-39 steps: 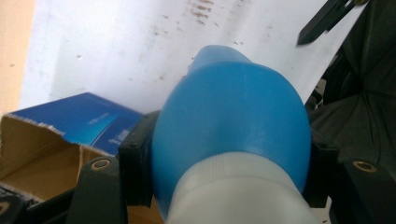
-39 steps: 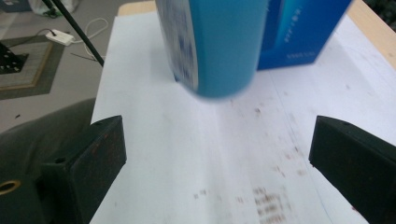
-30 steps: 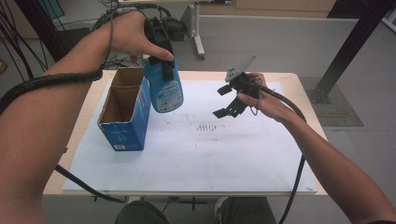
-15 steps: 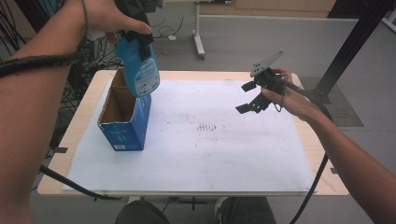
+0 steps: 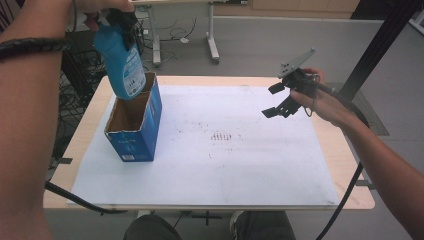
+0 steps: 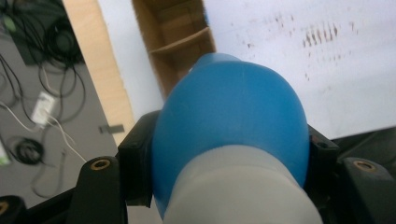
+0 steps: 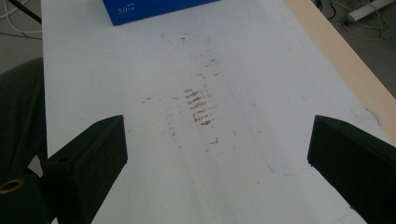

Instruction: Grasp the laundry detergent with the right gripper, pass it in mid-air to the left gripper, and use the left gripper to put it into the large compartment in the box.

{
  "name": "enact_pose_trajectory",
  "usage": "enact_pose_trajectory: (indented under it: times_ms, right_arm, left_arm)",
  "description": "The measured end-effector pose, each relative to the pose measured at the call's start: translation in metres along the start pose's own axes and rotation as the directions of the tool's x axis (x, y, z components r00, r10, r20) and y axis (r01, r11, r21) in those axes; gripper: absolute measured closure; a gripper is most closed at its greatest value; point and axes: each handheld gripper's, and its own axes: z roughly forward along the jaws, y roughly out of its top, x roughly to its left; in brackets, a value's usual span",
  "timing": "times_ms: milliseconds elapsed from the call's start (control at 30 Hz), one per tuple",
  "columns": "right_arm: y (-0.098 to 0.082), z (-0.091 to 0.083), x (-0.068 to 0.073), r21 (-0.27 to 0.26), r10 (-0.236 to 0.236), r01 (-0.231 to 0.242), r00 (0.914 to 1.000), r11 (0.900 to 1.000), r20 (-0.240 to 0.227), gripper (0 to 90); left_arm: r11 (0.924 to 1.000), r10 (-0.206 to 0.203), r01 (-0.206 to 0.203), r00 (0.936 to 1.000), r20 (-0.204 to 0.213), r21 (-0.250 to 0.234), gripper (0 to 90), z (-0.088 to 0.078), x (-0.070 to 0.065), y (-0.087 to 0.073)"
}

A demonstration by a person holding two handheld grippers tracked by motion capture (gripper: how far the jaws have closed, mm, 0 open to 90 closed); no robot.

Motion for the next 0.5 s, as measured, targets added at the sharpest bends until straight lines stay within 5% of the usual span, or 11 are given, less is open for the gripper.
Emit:
enact_pose_trajectory:
  times_ms: [100, 167, 233, 500]
  right_arm:
    - [0.000, -0.002, 0.001, 0.004, -0.019, 0.019, 0.9995, 1.000, 0.024, 5.1]
    - [0.001, -0.003, 0.002, 0.002, -0.024, 0.024, 0.9992, 1.000, 0.031, 5.1]
    - [0.002, -0.004, 0.003, 0.005, -0.032, 0.032, 0.9989, 0.999, 0.035, 5.1]
    - [0.005, -0.002, 0.007, 0.037, -0.067, 0.065, 0.9970, 0.997, 0.038, 5.1]
  left_arm:
    - [0.9969, -0.079, 0.079, 0.9968, 0.009, -0.007, 37.2, -0.002, 0.010, -0.002]
    - [0.9895, -0.144, 0.144, 0.9894, 0.016, -0.010, 37.2, -0.002, 0.018, -0.003]
    - [0.9862, -0.165, 0.165, 0.9862, 0.012, -0.008, 37.2, -0.002, 0.020, -0.004]
    - [0.9510, -0.309, 0.309, 0.9507, 0.029, -0.005, 37.3, 0.000, 0.037, -0.009]
